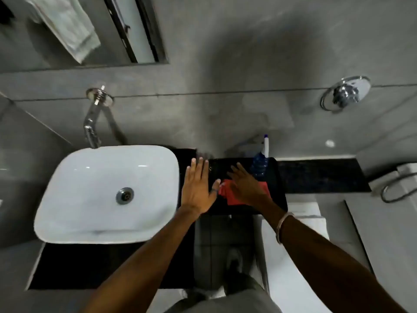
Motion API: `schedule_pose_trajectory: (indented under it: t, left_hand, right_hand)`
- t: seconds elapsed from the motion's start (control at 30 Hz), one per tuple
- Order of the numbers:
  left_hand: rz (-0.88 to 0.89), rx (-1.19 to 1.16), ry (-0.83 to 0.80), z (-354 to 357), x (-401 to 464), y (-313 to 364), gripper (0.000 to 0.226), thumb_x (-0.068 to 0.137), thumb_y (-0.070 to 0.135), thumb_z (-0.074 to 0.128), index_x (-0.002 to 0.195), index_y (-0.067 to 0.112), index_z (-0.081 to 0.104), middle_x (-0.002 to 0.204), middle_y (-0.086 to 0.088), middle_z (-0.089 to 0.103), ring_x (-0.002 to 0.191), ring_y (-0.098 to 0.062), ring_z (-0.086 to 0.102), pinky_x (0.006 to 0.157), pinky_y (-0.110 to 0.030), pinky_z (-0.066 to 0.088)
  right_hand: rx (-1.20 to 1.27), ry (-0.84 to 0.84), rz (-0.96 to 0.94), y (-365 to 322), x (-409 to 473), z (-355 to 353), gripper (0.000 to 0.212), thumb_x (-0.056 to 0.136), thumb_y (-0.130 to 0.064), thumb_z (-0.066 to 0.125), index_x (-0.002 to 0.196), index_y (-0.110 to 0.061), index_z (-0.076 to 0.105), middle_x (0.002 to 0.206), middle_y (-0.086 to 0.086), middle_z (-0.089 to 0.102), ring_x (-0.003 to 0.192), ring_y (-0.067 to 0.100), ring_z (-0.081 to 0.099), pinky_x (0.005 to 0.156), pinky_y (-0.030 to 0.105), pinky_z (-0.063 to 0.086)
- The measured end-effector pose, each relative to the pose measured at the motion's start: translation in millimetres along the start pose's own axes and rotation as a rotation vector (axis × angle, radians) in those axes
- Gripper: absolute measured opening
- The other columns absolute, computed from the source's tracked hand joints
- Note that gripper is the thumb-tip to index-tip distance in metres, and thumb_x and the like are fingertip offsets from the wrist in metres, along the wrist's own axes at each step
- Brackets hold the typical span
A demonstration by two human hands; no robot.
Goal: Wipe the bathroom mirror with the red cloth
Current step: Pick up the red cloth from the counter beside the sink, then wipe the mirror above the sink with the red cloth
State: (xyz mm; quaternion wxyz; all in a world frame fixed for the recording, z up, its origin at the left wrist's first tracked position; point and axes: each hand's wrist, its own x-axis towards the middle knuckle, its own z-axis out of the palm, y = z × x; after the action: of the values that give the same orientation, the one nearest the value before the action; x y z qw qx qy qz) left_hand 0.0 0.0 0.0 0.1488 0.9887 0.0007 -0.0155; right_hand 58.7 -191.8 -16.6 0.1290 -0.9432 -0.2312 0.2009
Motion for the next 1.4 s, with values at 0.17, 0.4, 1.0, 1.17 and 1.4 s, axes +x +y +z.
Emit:
schedule_pose_trajectory:
  t: [0.17,0.4,1.0,1.17,1.4]
  left_hand:
    - [0.018,0.037,-0.225,77.8,4.5,13.3,0.077,0.105,0.056,0.032,0.165,0.011,0.015,0.174,-0.013,0.010,0.162,-0.031,-0.003,0.132,-0.046,-0.002]
    - [-0.019,0.063,-0.345,132.5,24.7,3.2,0.074,0.106,0.057,0.022,0.165,0.013,0.009,0.174,-0.013,0.004,0.162,-0.031,-0.009,0.129,-0.044,-0.006]
    - [-0.276,-1.171,0.249,7.6,31.2,13.9,0.053,0.106,0.025,0.046,0.158,0.014,0.036,0.165,0.009,0.030,0.157,-0.005,0.018,0.131,-0.025,0.017]
    - [-0.278,-2.056,0.308,-110.1,52.0,21.5,0.049,0.100,0.044,0.040,0.121,0.020,0.077,0.129,-0.012,0.074,0.118,-0.018,0.071,0.098,-0.033,0.060]
    - [0.107,-2.440,0.646,-226.2,46.2,-4.7,0.062,0.096,0.057,0.053,0.131,0.008,0.070,0.141,-0.013,0.065,0.134,-0.030,0.060,0.107,-0.044,0.053]
  right_hand:
    - [0.027,-0.274,0.176,62.9,12.1,57.5,0.075,0.106,-0.024,0.050,0.167,-0.010,0.009,0.177,0.012,-0.001,0.163,0.031,-0.009,0.132,0.045,0.008]
    - [0.003,-0.302,0.221,100.0,57.3,94.0,0.088,0.101,-0.022,0.058,0.167,-0.010,0.003,0.176,0.013,0.002,0.164,0.033,-0.005,0.131,0.050,0.010]
    - [0.417,0.158,0.184,-32.5,40.7,-70.5,0.035,0.083,-0.011,0.072,0.114,0.004,0.063,0.115,0.024,0.066,0.101,0.041,0.068,0.079,0.038,0.050]
    - [0.443,0.334,-0.218,-148.0,24.7,-157.1,0.040,0.091,-0.024,0.071,0.126,-0.005,0.065,0.120,0.019,0.065,0.106,0.036,0.066,0.088,0.034,0.049]
    - [0.302,0.719,-0.519,-220.3,23.3,-242.4,0.049,0.103,-0.028,0.058,0.144,-0.001,0.060,0.153,0.021,0.055,0.147,0.034,0.049,0.126,0.042,0.032]
